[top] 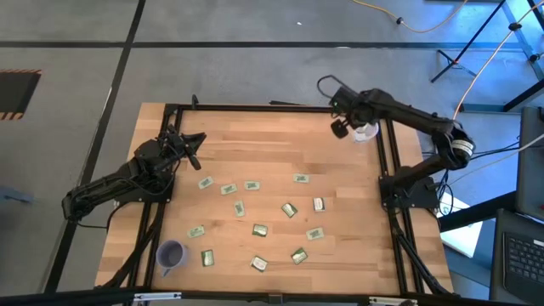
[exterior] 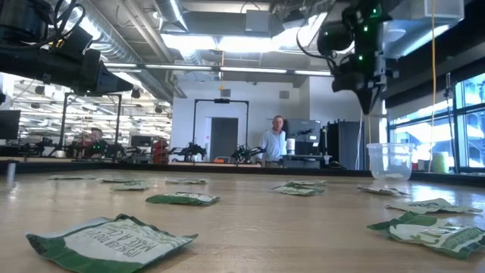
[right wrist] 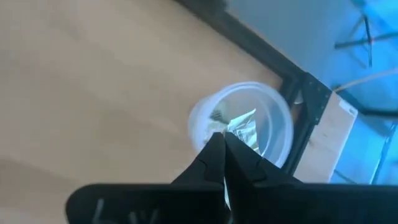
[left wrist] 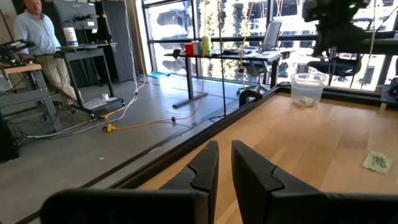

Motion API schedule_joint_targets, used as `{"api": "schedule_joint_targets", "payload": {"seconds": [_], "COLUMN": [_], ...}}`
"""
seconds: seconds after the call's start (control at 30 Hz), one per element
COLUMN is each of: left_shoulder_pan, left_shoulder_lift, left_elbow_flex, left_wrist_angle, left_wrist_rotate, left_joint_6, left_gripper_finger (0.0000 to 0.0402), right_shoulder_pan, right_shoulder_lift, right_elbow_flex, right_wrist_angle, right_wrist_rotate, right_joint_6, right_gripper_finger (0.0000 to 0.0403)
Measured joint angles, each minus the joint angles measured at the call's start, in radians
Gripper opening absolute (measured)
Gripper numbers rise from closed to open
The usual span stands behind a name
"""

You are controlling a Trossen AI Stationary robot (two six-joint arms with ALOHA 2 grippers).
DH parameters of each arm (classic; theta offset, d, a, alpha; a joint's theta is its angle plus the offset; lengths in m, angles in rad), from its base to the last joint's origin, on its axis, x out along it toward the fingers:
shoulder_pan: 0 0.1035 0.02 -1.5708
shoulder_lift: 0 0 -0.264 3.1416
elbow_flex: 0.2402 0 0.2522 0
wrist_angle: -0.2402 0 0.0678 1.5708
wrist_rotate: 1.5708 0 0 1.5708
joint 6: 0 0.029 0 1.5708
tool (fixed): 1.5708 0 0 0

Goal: Pick and place Stevia / Truvia into bins
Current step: Put the light green stevia packet into the transparent container

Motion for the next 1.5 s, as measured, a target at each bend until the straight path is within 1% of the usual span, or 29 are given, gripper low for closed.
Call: {"api": "schedule_joint_targets", "payload": {"seconds": [0.13, 0.27, 0.47, 0.7, 1.0, 1.17, 1.27, 1.4, 1.5], "left_shoulder_pan": [0.0, 0.0, 0.0, 0.0, 0.0, 0.0, 0.0, 0.0, 0.0], "left_shoulder_lift": [0.0, 0.0, 0.0, 0.0, 0.0, 0.0, 0.0, 0.0, 0.0], "left_elbow_flex": [0.0, 0.0, 0.0, 0.0, 0.0, 0.0, 0.0, 0.0, 0.0], "left_wrist_angle": [0.0, 0.0, 0.0, 0.0, 0.0, 0.0, 0.0, 0.0, 0.0], "left_wrist_rotate": [0.0, 0.0, 0.0, 0.0, -0.001, -0.004, -0.004, -0.004, -0.004], "left_joint_6": [0.0, 0.0, 0.0, 0.0, 0.0, 0.0, 0.0, 0.0, 0.0], "left_gripper_finger": [0.004, 0.004, 0.004, 0.004, 0.004, 0.004, 0.004, 0.004, 0.004], "right_shoulder_pan": [-0.093, -0.146, -0.178, -0.181, -0.181, -0.181, -0.18, -0.157, -0.106], "right_shoulder_lift": [0.0, 0.001, 0.002, 0.002, 0.001, 0.001, -0.002, -0.024, -0.053], "right_elbow_flex": [-0.03, -0.083, -0.175, -0.251, -0.261, -0.256, -0.231, -0.184, -0.164], "right_wrist_angle": [0.066, 0.134, 0.18, 0.266, 0.29, 0.286, 0.274, 0.267, 0.273], "right_wrist_rotate": [-0.013, -0.056, -0.074, -0.074, -0.073, -0.072, -0.032, -0.012, -0.035], "right_joint_6": [-0.034, -0.069, -0.099, -0.107, -0.128, -0.133, -0.129, -0.13, -0.138], "right_gripper_finger": [0.0, 0.0, 0.0, 0.0001, 0.0039, 0.0073, 0.0092, 0.0102, 0.0103]}}
